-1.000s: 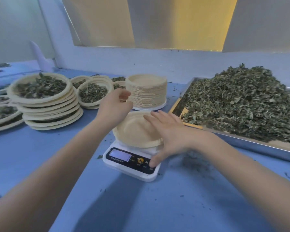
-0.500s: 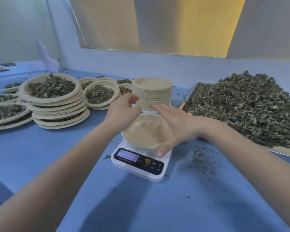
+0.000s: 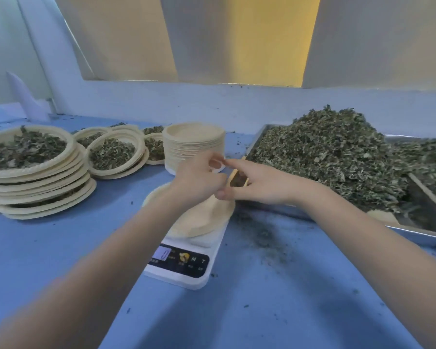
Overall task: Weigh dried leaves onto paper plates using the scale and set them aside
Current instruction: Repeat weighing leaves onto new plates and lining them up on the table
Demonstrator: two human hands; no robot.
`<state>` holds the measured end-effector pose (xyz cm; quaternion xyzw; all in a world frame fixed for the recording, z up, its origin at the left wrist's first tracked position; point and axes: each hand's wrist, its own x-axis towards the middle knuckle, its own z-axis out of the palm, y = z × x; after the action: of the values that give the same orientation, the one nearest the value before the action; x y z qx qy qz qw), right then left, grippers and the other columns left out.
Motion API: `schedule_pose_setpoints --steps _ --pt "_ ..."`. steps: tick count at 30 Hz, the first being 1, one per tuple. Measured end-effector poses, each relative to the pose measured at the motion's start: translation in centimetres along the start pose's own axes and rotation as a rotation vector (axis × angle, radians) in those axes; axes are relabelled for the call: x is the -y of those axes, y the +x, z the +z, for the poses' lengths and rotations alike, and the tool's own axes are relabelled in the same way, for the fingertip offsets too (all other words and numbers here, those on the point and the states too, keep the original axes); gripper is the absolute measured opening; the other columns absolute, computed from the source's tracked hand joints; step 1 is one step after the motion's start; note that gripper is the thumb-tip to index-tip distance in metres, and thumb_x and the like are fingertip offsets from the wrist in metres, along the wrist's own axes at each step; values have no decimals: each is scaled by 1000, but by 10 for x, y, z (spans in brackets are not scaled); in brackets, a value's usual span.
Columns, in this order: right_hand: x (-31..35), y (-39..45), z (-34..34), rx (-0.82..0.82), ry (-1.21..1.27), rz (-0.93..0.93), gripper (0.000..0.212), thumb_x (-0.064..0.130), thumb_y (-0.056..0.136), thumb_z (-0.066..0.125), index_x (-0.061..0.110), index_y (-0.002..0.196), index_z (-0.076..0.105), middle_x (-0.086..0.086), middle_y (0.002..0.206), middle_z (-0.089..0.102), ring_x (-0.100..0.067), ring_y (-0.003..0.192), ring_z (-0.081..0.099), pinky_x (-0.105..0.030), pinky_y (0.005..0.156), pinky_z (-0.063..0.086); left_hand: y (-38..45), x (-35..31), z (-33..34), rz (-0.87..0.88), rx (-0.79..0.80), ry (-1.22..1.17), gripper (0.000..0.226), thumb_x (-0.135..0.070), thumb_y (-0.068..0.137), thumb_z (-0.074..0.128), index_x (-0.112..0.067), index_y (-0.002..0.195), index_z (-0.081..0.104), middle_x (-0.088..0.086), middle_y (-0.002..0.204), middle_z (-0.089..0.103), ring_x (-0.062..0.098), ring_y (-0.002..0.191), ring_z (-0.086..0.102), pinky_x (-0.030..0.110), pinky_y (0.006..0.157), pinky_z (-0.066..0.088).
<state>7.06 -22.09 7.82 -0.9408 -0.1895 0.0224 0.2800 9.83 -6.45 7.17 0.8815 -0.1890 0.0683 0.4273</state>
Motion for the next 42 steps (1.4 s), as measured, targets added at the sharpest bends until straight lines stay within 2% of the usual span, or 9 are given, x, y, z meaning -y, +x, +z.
schedule_pose_setpoints --steps 3,7,13,23,30,34,36,39,42 --pt "-29 -13 -20 -74 -52 80 73 45 78 72 25 140 39 9 127 55 -8 112 52 -21 90 41 23 -27 40 52 111 95 39 -20 77 66 -25 115 56 -7 104 60 12 96 56 23 78 41" --pt "-85 -42 -48 -82 -147 282 100 54 72 73 24 151 19 -3 149 38 -17 121 47 -23 87 35 58 -51 86 77 352 230 65 -28 76 69 -20 135 42 -2 107 53 11 84 50 28 70 44" --pt "-155 -53 -79 -30 -267 471 105 54 72 73 21 152 12 -9 153 31 -20 127 42 -32 103 35 115 -35 119 -41 636 486 114 -32 67 83 -13 151 9 17 147 34 31 129 40 33 95 40" --pt "-201 81 -90 -86 -460 380 60 37 99 42 19 151 18 -7 158 8 -32 138 29 -46 105 39 183 -23 168 2 552 486 121 -25 74 79 -15 150 -15 13 157 -4 35 143 7 47 111 27" --pt "-216 119 -74 55 -561 393 52 38 96 41 8 139 40 -17 135 47 -33 115 50 -37 88 43 215 -14 180 6 517 404 120 -24 72 80 -15 150 -11 14 157 8 33 140 23 41 109 31" --pt "-199 100 -90 189 -398 332 39 34 96 42 13 125 56 -8 124 58 -23 99 56 -32 80 48 214 -18 172 54 636 367 96 -22 70 81 -17 146 24 6 141 44 25 124 45 33 103 37" --pt "-193 83 -107 259 -271 332 48 45 91 52 24 133 49 0 132 51 -19 103 56 -31 81 53 210 -23 157 67 743 368 88 -30 67 83 -23 140 34 -1 138 46 22 125 45 36 107 35" --pt "-191 63 -120 322 -269 381 93 64 68 71 38 145 28 5 146 37 -22 117 54 -33 87 52 207 -30 137 28 795 567 110 -53 63 80 -35 149 14 -3 154 19 23 141 24 40 109 26" --pt "-196 61 -110 458 -222 542 127 51 56 86 40 150 1 -2 157 17 -29 125 48 -28 64 57 204 -34 129 -98 925 586 123 -45 64 82 -40 149 -7 -3 159 5 23 141 24 31 95 40"
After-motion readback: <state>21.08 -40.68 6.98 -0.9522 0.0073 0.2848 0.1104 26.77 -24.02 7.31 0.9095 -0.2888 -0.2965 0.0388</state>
